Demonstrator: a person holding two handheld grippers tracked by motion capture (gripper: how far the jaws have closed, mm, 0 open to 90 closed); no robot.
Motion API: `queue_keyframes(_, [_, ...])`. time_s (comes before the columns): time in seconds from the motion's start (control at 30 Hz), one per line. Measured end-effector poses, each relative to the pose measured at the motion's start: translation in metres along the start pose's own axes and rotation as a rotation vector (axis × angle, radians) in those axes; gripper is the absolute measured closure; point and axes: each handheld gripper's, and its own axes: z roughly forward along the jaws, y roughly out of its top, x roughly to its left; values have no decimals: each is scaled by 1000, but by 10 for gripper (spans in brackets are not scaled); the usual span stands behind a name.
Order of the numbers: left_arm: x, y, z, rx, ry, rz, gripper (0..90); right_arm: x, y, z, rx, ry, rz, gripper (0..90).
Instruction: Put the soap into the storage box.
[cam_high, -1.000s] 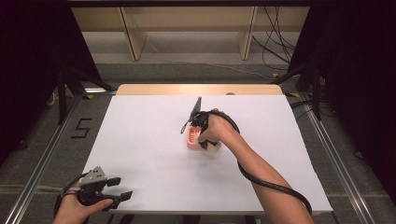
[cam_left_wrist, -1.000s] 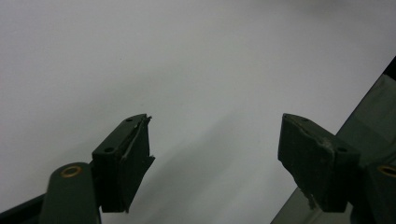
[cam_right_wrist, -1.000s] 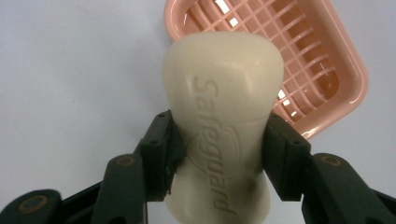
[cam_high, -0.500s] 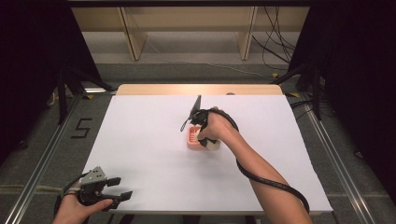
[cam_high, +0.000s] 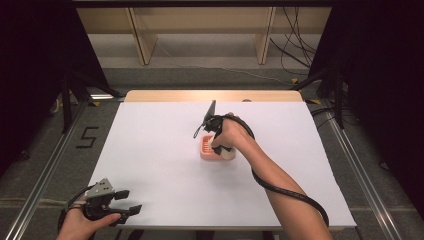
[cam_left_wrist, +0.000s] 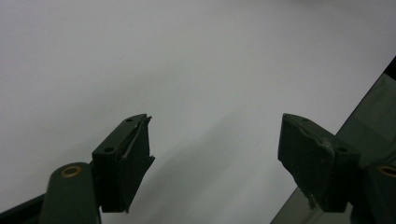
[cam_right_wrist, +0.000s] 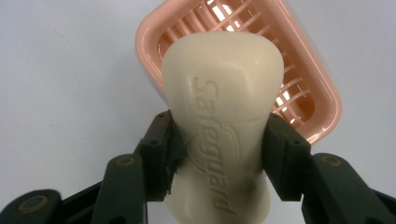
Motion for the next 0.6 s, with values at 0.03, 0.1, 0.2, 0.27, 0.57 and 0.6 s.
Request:
queue_keyframes(0.03, [0,0,0,-2,0,-1,248,-1,0,1,-7,-5,-6,506])
queue_keyframes(0.1, [0,0,0,-6,-1,-4,248,-2,1,1,-8,-11,-13,505])
queue_keyframes(0.2, [0,0,0,-10,-3,-9,248,-4,2,2,-6,-12,-6,505])
queue_keyframes(0.27, [-1,0,1,-7,-5,-23,248,-4,2,2,-1,-5,0,505])
queue_keyframes(0.57, [0,0,0,-9,-3,-5,248,-12,8,11,-10,-8,6,505])
queue_keyframes(0.6, [0,0,0,-9,-3,-5,248,-12,8,12,-12,-10,8,505])
